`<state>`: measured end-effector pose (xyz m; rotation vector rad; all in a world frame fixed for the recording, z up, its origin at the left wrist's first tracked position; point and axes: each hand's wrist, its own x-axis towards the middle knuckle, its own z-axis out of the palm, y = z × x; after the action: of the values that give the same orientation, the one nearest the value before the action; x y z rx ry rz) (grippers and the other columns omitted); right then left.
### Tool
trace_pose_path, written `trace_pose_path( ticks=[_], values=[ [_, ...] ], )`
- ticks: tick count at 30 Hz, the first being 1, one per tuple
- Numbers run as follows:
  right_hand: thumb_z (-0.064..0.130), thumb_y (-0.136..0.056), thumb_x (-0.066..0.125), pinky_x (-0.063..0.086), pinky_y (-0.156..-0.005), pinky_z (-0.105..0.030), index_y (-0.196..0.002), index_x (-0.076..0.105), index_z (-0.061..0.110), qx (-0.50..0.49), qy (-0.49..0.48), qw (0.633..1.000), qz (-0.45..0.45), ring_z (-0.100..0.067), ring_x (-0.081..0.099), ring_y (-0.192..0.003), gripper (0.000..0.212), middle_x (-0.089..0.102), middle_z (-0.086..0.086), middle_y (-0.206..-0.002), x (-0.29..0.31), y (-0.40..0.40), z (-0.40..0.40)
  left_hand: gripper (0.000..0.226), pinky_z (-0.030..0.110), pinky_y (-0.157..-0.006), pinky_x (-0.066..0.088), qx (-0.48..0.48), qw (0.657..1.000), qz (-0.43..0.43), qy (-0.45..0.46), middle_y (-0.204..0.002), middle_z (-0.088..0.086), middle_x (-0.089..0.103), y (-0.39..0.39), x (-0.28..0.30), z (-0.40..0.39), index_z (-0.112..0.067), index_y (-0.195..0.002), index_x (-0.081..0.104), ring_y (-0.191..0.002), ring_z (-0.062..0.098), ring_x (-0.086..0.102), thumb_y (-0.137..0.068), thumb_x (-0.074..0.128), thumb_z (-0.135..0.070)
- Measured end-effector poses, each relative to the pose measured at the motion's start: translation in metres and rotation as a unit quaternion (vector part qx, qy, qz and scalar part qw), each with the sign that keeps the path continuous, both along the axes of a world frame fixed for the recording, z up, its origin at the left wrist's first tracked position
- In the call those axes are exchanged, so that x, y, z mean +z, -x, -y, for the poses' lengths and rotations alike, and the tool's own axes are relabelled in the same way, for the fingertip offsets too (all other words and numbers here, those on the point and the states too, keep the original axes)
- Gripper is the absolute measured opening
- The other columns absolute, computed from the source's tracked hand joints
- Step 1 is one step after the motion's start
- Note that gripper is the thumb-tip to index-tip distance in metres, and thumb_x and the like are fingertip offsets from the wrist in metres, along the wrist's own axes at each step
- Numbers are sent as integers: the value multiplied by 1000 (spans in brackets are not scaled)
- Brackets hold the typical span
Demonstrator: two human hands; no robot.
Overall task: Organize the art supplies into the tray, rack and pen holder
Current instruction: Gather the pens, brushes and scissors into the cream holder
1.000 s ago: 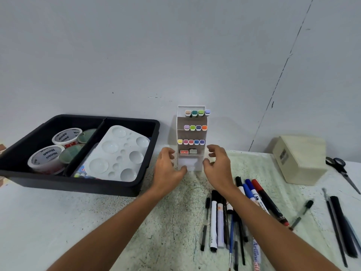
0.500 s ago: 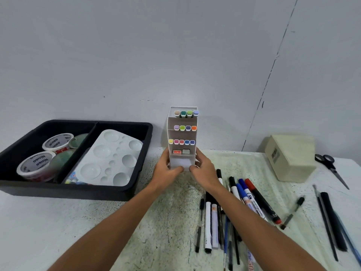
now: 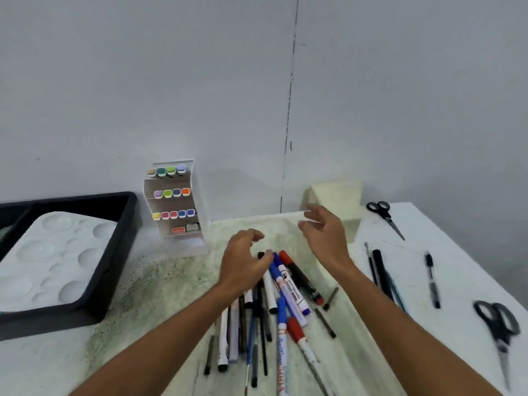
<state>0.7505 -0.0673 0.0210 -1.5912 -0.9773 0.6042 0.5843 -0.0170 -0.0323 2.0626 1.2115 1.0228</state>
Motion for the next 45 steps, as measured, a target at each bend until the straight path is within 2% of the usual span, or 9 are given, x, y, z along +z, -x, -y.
trace_pose_path(
  ticks=[6,11,16,21,25,31,34,37,45],
  values=[
    [10,-86,62,54,-89,-44,-114,63,20,-98,-22,995,-24,-16,64,-96,29,66,2,-102,9,-102,25,48,33,-98,41,-33,999,-22,-18,-124,-2,55,-139,35,-7,-20,-119,56,-121,18,41,-76,71,-38],
    [17,-86,60,51,-94,-47,-118,63,18,-107,24,990,-92,-18,63,-99,32,66,-1,-106,-12,-158,23,69,49,-109,30,-10,983,-182,-21,-152,3,26,-215,37,-11,-29,-138,41,-144,28,7,-80,60,-61],
    [18,-93,56,54,-90,-42,-122,58,15,-72,64,984,-150,-18,61,-97,30,61,-7,-118,-38,-181,16,65,50,-100,36,15,960,-274,-62,-148,6,28,-234,29,-13,-27,-139,39,-137,33,16,-84,58,-53],
    [15,-96,53,54,-88,-35,-136,48,11,-40,65,980,-186,-16,62,-91,40,60,-8,-116,-46,-173,4,58,46,-104,36,16,987,-157,-38,-147,4,35,-208,26,-13,-27,-139,44,-136,28,21,-85,60,-38],
    [11,-96,54,54,-80,-31,-144,37,11,39,68,966,-247,-22,65,-99,51,61,-10,-119,-40,-143,-7,63,28,-107,23,-19,999,-20,23,-146,0,41,-164,17,-19,-26,-142,40,-136,19,29,-85,54,-48],
    [-2,-83,61,58,-81,-39,-123,54,23,171,58,970,-162,-24,64,-102,48,66,-6,-108,-29,-96,-22,54,17,-82,50,-79,984,101,124,-116,-25,53,-103,25,-17,-42,-131,34,-102,-16,54,-90,66,-26],
    [-7,-75,67,56,-87,-42,-132,47,26,218,63,968,-107,-22,59,-108,69,61,-3,-113,-29,-79,-32,74,17,-81,51,-100,978,88,163,-126,-15,53,-72,24,-28,-42,-136,26,-113,-6,53,-82,74,-26],
    [-7,-75,70,54,-79,-27,-132,40,34,245,63,965,-70,-11,56,-106,77,57,7,-114,-27,-60,-40,78,27,-88,53,-104,973,83,188,-137,1,48,-49,24,-40,-37,-137,23,-123,13,50,-81,75,-20],
    [-3,-80,71,52,-70,-14,-138,37,30,242,46,969,-32,-2,56,-98,75,56,13,-109,-26,-26,-49,80,16,-82,50,-107,966,95,214,-142,8,42,-22,18,-56,-17,-144,14,-122,17,49,-86,68,-6]
  ],
)
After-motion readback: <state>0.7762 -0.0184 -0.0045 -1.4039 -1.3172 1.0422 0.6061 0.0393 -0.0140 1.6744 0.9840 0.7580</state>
